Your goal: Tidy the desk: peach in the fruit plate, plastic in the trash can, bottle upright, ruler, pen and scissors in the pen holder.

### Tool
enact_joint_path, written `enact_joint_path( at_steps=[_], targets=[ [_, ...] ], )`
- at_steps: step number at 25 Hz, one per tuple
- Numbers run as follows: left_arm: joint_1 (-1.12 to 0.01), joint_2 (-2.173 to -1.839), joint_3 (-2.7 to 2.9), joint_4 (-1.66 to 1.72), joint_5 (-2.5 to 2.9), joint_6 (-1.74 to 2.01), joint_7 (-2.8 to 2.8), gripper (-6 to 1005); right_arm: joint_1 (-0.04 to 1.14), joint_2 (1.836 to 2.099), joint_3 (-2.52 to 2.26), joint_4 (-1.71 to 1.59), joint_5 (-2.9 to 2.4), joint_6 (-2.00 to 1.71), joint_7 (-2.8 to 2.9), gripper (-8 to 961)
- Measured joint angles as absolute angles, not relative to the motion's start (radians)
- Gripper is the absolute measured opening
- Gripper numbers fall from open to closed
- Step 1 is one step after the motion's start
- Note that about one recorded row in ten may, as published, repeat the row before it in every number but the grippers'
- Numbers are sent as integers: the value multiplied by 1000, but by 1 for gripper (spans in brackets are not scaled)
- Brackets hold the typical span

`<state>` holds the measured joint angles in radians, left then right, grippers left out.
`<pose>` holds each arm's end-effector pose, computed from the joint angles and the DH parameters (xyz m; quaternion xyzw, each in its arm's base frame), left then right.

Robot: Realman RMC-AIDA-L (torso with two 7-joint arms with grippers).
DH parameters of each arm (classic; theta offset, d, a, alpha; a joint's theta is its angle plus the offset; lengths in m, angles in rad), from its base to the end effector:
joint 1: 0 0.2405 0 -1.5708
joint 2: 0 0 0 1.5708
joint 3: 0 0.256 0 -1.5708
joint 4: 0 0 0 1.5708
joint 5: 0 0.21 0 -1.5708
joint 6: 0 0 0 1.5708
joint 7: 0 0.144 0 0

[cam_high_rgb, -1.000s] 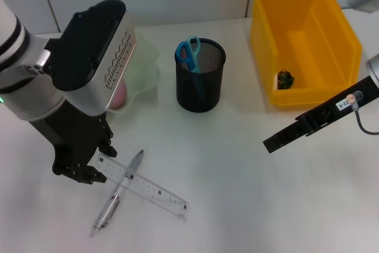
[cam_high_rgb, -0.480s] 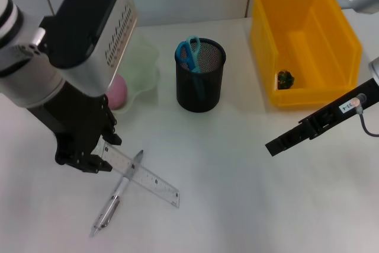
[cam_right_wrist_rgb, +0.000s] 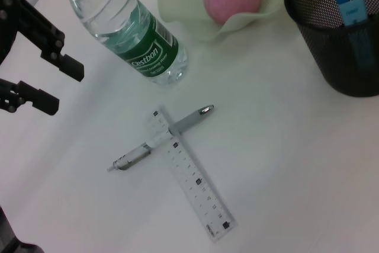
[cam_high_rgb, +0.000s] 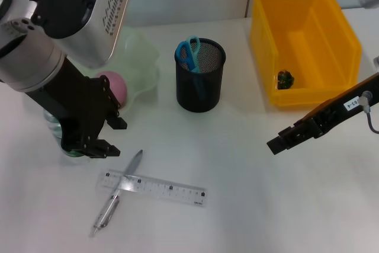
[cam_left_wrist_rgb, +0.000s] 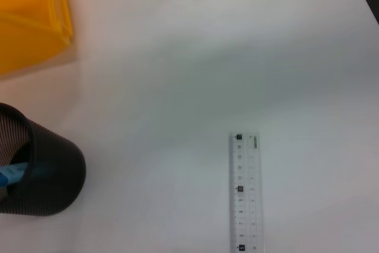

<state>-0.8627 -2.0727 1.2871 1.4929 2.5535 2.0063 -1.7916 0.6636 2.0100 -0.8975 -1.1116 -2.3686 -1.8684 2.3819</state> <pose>-0.0871 0.3401 0.0331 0.9612 -0.1397 -0.2375 0.0107 0.2073 0.3441 0.0547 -0.8982 0.4382 -0.0262 0.0237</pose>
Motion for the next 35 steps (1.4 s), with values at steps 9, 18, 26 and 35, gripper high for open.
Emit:
enact_joint_path(
  at_steps=[9, 18, 26, 35],
  targets=[
    [-858, -2073, 1249, 1515, 2461, 2006, -1865, 410, 651, 2006, -868, -1119, -2358, -1898, 2320, 536],
    [-823, -2068, 1047, 1464, 2265, 2004, -1887, 411, 630, 2001, -746, -1131, -2224, -1942, 2174, 536],
    [-688, -2065, 902, 1352, 1984, 1958, -1874, 411, 591, 2000, -640, -1120, -2033, -1941, 2012, 536],
    [-455, -2063, 866, 1248, 1598, 1815, -1732, 411, 535, 2012, -554, -1059, -1837, -1901, 1815, 536]
  ],
)
